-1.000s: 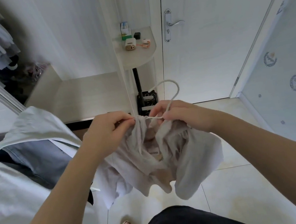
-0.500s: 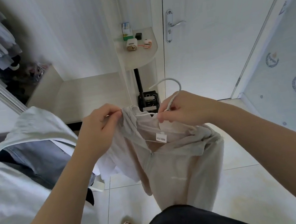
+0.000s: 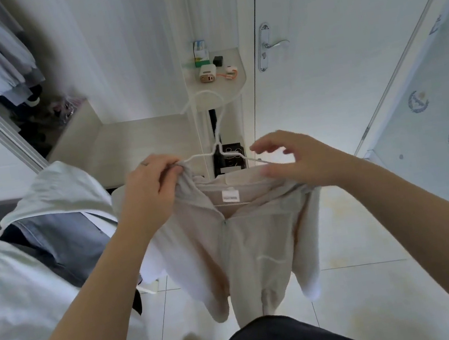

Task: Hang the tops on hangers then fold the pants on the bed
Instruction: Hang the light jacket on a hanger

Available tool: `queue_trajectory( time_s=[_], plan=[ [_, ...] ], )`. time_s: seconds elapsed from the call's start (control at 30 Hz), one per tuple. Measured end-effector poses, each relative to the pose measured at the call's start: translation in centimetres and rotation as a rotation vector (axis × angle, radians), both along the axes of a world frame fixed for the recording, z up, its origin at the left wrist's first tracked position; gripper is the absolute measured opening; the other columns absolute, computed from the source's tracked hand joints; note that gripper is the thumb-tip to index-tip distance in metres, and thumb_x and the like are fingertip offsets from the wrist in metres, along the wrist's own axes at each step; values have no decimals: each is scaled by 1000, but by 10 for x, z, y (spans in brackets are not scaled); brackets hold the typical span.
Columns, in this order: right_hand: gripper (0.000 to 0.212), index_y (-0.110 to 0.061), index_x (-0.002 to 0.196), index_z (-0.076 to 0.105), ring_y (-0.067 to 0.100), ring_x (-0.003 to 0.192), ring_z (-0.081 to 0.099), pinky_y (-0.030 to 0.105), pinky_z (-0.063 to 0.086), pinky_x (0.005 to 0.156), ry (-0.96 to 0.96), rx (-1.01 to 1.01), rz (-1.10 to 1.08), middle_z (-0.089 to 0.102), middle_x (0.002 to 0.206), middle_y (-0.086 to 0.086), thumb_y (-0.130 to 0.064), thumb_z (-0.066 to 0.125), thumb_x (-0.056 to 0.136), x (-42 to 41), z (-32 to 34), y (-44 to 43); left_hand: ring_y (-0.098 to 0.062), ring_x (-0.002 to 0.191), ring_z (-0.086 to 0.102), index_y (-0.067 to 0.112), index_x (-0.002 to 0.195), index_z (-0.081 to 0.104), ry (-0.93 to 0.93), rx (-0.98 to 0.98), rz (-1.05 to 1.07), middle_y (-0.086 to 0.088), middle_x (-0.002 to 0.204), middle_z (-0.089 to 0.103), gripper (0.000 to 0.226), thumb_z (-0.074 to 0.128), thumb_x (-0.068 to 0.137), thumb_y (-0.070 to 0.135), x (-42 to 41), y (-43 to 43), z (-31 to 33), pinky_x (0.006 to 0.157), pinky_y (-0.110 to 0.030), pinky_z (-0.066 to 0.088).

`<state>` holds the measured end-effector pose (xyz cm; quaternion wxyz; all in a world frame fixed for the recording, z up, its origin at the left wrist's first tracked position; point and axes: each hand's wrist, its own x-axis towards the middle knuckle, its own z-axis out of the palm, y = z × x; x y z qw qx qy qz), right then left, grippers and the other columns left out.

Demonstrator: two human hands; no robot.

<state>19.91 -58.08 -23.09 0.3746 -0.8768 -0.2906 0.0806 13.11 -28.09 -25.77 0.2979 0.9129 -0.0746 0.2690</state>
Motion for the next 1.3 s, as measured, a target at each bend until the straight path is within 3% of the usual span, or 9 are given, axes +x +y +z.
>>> queue_trajectory(
  time_s=[0.13,0.33,0.5,0.67,0.83,0.97,1.13,1.23,1.3],
  plan=[
    [59,-47,136,46,-2,107,58,18,45,86,90,-202,6,61,124,-20,-26,72,88,1,-18,-32,-18,91,62,10,109,71,33,-70,110,6,95,67,13,61,100,13,5,26,4,83,-28,45],
    [18,-32,109,60,12,62,58,34,48,58,-213,-84,-124,68,78,-3,-17,59,98,3,-20,-29,-10,95,59,10,114,73,29,-66,106,6,102,68,19,60,101,13,11,31,10,86,-21,41],
    [33,-27,118,66,7,87,66,30,55,78,-218,12,-108,71,103,-8,-5,62,93,9,-8,-34,-15,99,62,10,117,73,26,-98,133,3,107,70,21,60,101,13,10,39,13,92,-29,46],
    [64,-23,143,49,6,114,48,9,38,91,-328,-96,59,45,132,-5,11,50,89,4,-16,-28,1,92,59,8,116,73,58,-180,145,5,102,70,20,60,100,11,10,45,15,82,-2,42],
    [26,-5,107,72,25,91,64,3,37,81,-544,-78,-25,69,105,6,5,52,93,11,-14,-23,-16,103,62,11,120,72,109,-150,147,7,108,67,23,59,102,17,11,45,14,94,-30,46],
    [29,-9,105,72,18,87,65,7,41,79,-431,-108,-12,72,101,3,9,54,92,16,9,-20,-16,102,62,11,116,74,100,-56,116,-2,107,72,21,62,100,13,7,44,12,90,-25,43],
    [40,-27,93,70,10,64,67,25,57,67,-272,205,-57,68,81,4,8,50,91,17,67,16,-31,89,63,9,109,77,122,118,-50,-8,91,70,17,65,97,9,5,21,13,84,-47,51],
    [40,-25,120,63,13,96,66,27,55,88,-125,470,-35,66,115,6,3,57,92,11,83,50,-18,89,62,9,107,76,60,31,-85,-4,90,69,16,63,98,9,5,14,21,87,-32,49],
    [63,-31,146,42,17,129,48,29,40,108,-88,138,-15,40,153,1,-7,64,93,17,83,54,1,89,60,7,107,75,7,-103,-54,4,90,69,18,61,98,10,2,15,28,85,-9,43]
  ],
)
